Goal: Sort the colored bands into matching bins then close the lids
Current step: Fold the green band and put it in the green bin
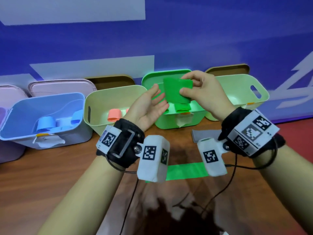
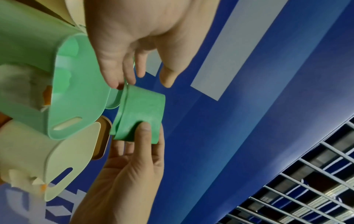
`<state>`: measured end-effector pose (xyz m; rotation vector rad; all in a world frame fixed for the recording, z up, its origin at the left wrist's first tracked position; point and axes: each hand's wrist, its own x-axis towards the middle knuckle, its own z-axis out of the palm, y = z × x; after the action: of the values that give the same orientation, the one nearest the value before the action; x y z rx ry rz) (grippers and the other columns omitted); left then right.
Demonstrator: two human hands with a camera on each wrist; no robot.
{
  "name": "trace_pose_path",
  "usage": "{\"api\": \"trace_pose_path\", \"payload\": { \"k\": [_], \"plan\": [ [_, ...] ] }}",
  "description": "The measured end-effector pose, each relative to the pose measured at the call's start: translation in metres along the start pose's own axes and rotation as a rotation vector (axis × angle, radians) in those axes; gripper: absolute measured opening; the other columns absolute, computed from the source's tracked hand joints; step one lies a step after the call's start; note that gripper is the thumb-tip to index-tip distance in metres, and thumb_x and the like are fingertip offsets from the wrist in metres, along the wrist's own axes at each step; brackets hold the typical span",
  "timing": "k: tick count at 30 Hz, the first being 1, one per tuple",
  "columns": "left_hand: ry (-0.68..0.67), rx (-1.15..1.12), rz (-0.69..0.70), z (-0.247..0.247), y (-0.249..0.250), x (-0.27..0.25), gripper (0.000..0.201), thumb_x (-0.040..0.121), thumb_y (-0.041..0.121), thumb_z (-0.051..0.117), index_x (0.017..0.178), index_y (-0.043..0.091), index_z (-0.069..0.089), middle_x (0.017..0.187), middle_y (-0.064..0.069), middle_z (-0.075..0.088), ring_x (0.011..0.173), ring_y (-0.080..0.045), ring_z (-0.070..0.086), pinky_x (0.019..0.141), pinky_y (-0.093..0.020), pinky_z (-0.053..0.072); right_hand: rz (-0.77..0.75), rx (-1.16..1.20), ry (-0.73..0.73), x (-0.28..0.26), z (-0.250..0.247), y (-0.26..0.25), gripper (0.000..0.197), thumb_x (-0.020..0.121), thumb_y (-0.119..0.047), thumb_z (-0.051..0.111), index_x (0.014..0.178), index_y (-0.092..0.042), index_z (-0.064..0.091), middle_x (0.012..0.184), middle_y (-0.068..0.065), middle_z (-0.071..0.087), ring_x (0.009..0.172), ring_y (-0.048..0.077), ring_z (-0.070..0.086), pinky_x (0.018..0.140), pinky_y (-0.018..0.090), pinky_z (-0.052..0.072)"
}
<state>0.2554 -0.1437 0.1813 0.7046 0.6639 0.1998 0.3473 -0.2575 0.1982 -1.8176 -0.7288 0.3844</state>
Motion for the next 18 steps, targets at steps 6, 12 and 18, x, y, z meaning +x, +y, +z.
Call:
{"api": "trace_pose_path", "payload": {
  "k": [6,12,18],
  "plan": [
    [0.054,-0.261,-0.148,0.027,-0.011,0.031,0.033,0.099,0.021,0.045,0.12,-0.004,0.047,0.119,-0.02,0.053,0.127,-0.03,0.046,0.096,-0.038,0.039,-0.029,-0.045,0.027,0.028,-0.02,0.025,0.034,0.076,-0.001,0.068,0.083,-0.032,0.055,0.088,0.023,0.064,0.068,0.025,0.047,0.07,0.047,0.049],
    [0.043,-0.128,-0.136,0.041,-0.017,0.071,0.037,0.103,0.025,0.031,0.082,0.006,0.055,0.063,-0.011,0.071,0.05,-0.014,0.066,0.052,-0.024,0.053,-0.033,-0.078,-0.037,0.058,-0.019,0.056,0.038,0.075,0.0,0.07,0.083,-0.032,0.052,0.084,-0.002,0.059,0.071,0.027,0.054,0.076,0.041,0.05],
    [0.187,0.104,0.243,0.033,-0.009,0.109,0.03,0.097,0.006,0.045,0.125,-0.003,0.052,0.108,-0.019,0.064,0.072,-0.016,0.063,0.061,-0.027,0.056,-0.098,-0.105,-0.185,0.094,-0.027,0.058,0.028,0.082,-0.016,0.069,0.103,-0.021,0.051,0.095,-0.01,0.054,0.082,0.006,0.052,0.081,0.014,0.042]
  ]
}}
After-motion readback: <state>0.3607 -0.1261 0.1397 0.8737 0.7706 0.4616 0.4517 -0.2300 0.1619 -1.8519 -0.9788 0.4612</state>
